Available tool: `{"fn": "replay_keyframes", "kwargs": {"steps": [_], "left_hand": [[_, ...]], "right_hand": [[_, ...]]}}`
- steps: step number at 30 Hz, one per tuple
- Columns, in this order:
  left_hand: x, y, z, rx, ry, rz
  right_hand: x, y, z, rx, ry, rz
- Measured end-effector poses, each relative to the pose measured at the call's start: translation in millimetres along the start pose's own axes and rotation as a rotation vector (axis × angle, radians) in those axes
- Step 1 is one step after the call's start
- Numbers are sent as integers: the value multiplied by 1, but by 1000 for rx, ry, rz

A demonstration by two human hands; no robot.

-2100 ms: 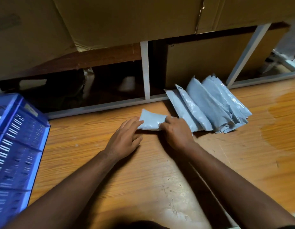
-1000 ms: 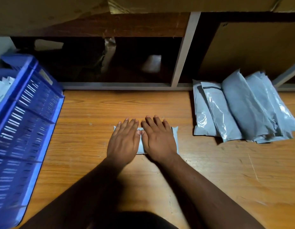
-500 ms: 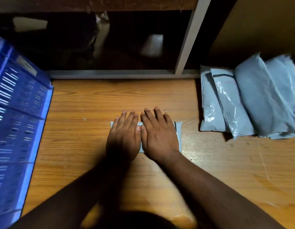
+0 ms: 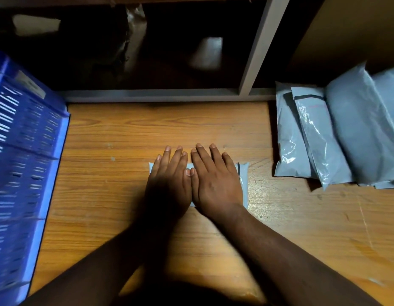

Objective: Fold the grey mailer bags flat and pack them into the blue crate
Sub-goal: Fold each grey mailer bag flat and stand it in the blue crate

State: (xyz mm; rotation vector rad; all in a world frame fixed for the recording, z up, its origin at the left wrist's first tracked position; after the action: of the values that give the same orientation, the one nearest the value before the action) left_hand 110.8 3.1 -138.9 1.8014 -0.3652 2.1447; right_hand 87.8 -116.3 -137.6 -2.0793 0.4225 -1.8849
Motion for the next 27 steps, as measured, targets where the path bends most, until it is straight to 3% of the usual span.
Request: {"fn": "replay_keyframes", "kwargs": {"steps": [6, 10, 15, 18, 27], "left_hand": [[1, 1, -2, 11, 8, -21], [4, 0, -2, 47, -112, -40], [17, -10, 1, 95, -173, -223], [26, -10, 1, 7, -133, -92], [9, -10, -7, -67, -179, -67]], "right_hand": [[0, -1, 0, -10, -3, 27], [3, -2, -3, 4, -14, 56], [32, 3, -6, 29, -25, 296], [45, 14, -13, -24, 96, 157], [14, 28, -22, -73, 38, 30]]}}
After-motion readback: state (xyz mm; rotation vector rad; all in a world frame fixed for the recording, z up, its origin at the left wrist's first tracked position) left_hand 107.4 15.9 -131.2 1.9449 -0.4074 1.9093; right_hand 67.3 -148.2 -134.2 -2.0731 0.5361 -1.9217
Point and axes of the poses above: each hand's wrist, its own z-axis towards the middle knuckle, its own x-axis out of the back of the hand, y = z × x, the point moved 6 cm from there along z, towards the middle knuckle, and after that the axes turned 9 degrees about z, right-handed, at the moved point
